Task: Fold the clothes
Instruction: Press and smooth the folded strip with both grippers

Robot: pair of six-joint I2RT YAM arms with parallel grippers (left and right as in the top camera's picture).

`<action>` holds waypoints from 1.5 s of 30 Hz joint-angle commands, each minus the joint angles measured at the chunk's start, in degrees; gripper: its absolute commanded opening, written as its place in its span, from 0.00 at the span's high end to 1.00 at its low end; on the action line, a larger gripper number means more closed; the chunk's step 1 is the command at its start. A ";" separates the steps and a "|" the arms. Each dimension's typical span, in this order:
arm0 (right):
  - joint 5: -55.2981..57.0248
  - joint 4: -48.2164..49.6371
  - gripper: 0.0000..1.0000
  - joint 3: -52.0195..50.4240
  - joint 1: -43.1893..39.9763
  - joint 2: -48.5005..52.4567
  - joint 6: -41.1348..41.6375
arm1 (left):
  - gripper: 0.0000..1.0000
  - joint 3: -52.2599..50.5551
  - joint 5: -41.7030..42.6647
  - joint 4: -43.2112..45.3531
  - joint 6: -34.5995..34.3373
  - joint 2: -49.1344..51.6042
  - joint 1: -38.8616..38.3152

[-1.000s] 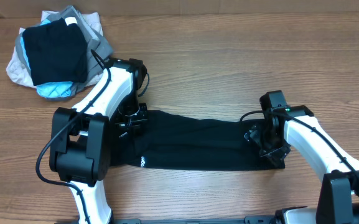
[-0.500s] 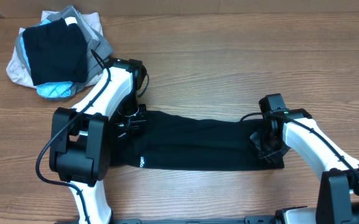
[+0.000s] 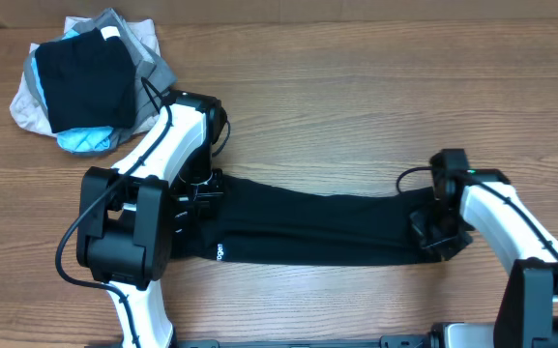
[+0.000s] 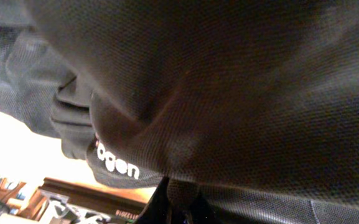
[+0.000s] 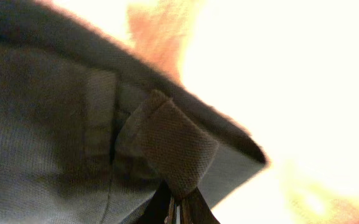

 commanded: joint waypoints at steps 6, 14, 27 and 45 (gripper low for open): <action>1.99 -3.80 0.96 3.87 -2.54 0.28 -4.15 | 0.91 -0.39 -3.74 -3.39 0.90 0.61 1.05; 2.03 -4.02 0.96 3.87 -2.54 0.28 -4.17 | 0.71 -0.59 -6.10 -6.86 0.87 0.61 1.05; 3.15 -8.28 0.46 9.11 -2.56 0.26 -4.83 | 0.30 0.81 -12.72 -6.43 -5.22 0.00 1.05; -16.15 -13.05 0.64 24.76 0.61 0.28 -25.29 | 0.67 9.64 14.86 0.85 8.79 -11.80 -4.13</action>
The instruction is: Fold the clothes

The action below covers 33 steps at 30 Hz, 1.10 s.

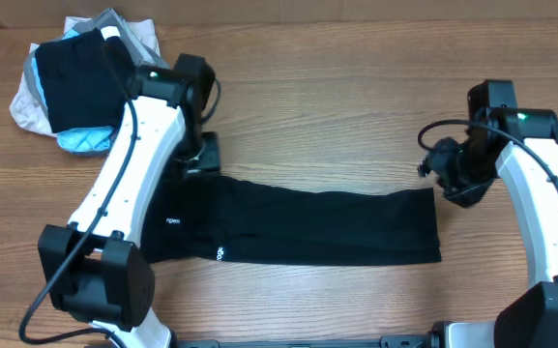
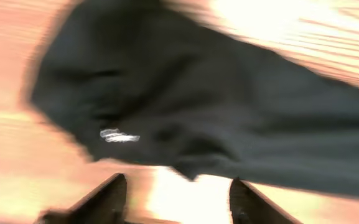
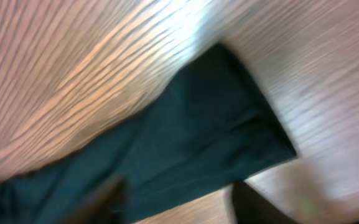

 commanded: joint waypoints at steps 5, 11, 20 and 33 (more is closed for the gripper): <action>-5.77 8.79 0.82 -12.48 6.25 -0.17 -4.52 | 0.96 -6.23 8.66 4.17 5.09 1.62 -5.60; -6.03 18.73 0.82 -22.32 6.78 -0.17 -1.25 | 0.96 -14.78 3.65 11.58 3.10 1.99 -3.43; -6.40 27.30 0.78 -29.49 6.78 -0.11 3.19 | 0.96 -21.38 3.43 17.49 3.41 2.08 3.39; -1.73 30.47 0.87 -33.27 6.71 0.20 9.20 | 0.95 -30.86 7.10 26.32 4.83 2.08 8.41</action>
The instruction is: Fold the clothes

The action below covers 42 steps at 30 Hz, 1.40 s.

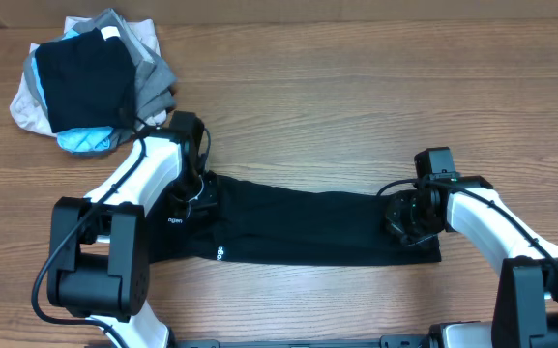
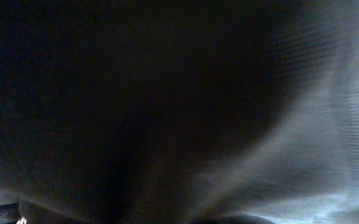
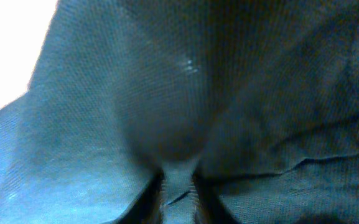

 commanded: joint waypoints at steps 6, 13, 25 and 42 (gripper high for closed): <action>5.33 0.96 0.92 -1.27 -1.99 0.17 5.44 | 0.92 -1.73 0.48 0.20 -3.28 0.52 9.22; 5.25 3.69 0.92 -1.27 -3.21 2.12 5.01 | 0.87 -1.84 1.27 -0.70 -3.19 0.52 18.29; 2.89 7.80 0.91 -1.27 -3.21 11.13 5.03 | 0.87 -2.08 2.01 1.70 -3.28 0.52 21.29; 2.27 8.09 0.89 3.61 -3.23 11.15 4.79 | 0.93 -2.08 3.19 3.91 -9.73 0.52 36.74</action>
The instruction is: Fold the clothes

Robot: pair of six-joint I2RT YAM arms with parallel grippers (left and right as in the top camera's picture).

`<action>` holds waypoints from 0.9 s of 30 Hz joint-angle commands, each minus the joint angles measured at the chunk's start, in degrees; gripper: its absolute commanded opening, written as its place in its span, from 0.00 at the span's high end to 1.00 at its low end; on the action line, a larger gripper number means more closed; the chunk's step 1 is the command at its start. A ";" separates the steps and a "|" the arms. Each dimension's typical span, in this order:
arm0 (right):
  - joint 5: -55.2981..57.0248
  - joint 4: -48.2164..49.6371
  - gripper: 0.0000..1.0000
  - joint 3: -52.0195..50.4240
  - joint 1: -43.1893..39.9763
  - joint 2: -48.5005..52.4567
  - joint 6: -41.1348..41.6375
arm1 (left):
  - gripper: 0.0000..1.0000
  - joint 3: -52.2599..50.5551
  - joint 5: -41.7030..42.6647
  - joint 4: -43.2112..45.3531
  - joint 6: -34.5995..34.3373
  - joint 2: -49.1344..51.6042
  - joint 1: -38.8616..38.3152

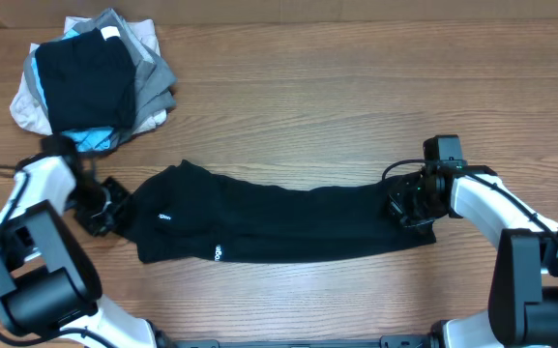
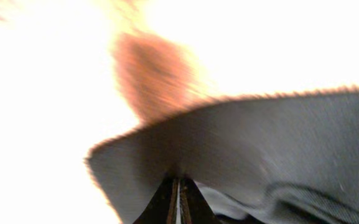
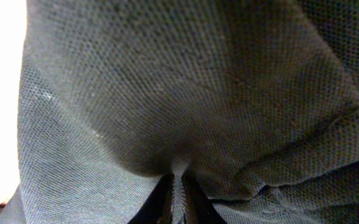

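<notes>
A long black garment [image 1: 288,222] with a small white logo lies stretched left to right across the wooden table [image 1: 356,106]. My left gripper [image 1: 104,205] sits at its far left end. In the left wrist view the left gripper [image 2: 178,188] is shut on the fabric's edge [image 2: 241,149]. My right gripper [image 1: 404,205] rests on the garment's right end. In the right wrist view the right gripper [image 3: 176,190] is shut on a pinch of the black mesh cloth [image 3: 185,93].
A pile of other clothes [image 1: 90,82], black on top with blue, grey and white beneath, lies at the table's back left, just behind the left arm. The table's front edge runs close below the garment.
My left gripper has gone from the garment's upper left part to the far left, now shut on the edge, and the left end reaches further left. The right gripper sits slightly higher, shut on the right end.
Both grippers were first shut on the garment's two ends. Then both were open and raised, with the garment lying flat. After that both were down on the cloth. Now each is shut on an end and the garment is stretched longer to the left.
</notes>
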 commanded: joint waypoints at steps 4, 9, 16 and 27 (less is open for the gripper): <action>6.67 2.19 0.88 0.35 0.24 4.46 -0.15 | 0.93 -0.57 1.99 -0.02 -1.73 0.52 6.82; 7.78 1.66 0.87 1.88 0.24 4.46 -1.01 | 0.92 -0.55 6.69 0.04 -1.09 0.24 9.09; 7.87 0.68 0.87 2.25 0.26 4.46 -1.49 | 0.96 -0.48 10.73 0.15 2.43 -7.76 7.96; 7.37 0.46 0.87 2.25 0.26 4.52 -1.40 | 0.96 -0.52 9.68 0.74 10.36 -17.49 -15.13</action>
